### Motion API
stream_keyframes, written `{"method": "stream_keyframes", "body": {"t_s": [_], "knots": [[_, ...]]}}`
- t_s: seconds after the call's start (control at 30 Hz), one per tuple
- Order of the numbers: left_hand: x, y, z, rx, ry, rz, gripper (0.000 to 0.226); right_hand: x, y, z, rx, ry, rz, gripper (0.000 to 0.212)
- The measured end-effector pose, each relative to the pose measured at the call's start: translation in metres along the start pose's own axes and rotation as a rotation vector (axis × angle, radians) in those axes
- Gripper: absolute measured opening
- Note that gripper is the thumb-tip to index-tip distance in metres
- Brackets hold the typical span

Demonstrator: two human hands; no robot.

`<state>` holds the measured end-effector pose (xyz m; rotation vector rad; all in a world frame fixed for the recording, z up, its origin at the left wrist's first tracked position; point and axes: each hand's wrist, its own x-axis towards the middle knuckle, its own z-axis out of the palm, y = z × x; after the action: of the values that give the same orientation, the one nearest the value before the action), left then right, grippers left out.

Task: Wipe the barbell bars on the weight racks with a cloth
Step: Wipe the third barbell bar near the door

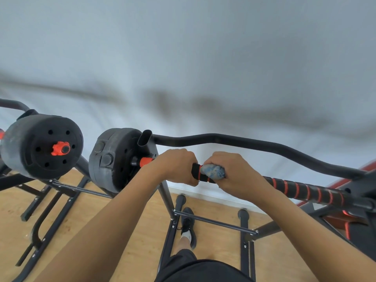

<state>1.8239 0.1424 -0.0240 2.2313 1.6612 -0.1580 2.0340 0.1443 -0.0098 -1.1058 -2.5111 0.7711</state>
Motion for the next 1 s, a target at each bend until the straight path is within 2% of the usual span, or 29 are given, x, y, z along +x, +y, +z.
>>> {"method": "stream_keyframes", "body": {"t_s": [0.1, 0.2, 0.27, 0.37, 0.47, 0.53, 0.7, 0.77, 0.83, 0.93, 1.0], "knots": [[-0.012, 0.005, 0.011, 0.164, 0.243, 0.087, 0.022, 0.011, 0.003, -0.011, 0.032, 0.039, 0.177, 0.005], [-0.017, 0.016, 0.030, 0.227, 0.378, 0.068, 0.025, 0.021, 0.007, -0.012, 0.025, -0.016, 0.258, 0.020], [-0.013, 0.019, 0.033, 0.245, 0.393, 0.015, 0.026, 0.025, 0.005, -0.008, 0.000, -0.046, 0.276, 0.023], [-0.006, 0.019, 0.028, 0.300, 0.339, -0.041, 0.019, 0.025, 0.000, -0.002, -0.057, -0.037, 0.289, 0.017], [-0.001, 0.017, 0.019, 0.279, 0.266, -0.018, 0.014, 0.022, -0.004, -0.003, -0.088, -0.014, 0.241, 0.017], [0.004, 0.014, 0.009, 0.184, 0.139, -0.007, 0.016, 0.019, -0.005, -0.003, -0.106, 0.000, 0.218, 0.018], [0.024, 0.000, -0.014, -0.238, -0.329, 0.006, 0.020, 0.010, -0.010, -0.001, -0.185, 0.017, 0.161, 0.024], [0.026, -0.002, -0.020, -0.312, -0.369, 0.035, 0.023, 0.007, -0.010, -0.003, -0.180, -0.005, 0.142, 0.025], [0.020, 0.000, -0.020, -0.201, -0.195, 0.083, 0.027, 0.007, -0.007, -0.010, -0.136, -0.014, 0.155, 0.021], [0.003, 0.006, 0.001, 0.237, 0.218, 0.131, 0.029, 0.016, 0.001, -0.018, 0.043, 0.048, 0.229, 0.013], [-0.004, 0.013, 0.019, 0.278, 0.343, 0.105, 0.028, 0.020, 0.005, -0.021, 0.081, 0.087, 0.276, 0.013]]}}
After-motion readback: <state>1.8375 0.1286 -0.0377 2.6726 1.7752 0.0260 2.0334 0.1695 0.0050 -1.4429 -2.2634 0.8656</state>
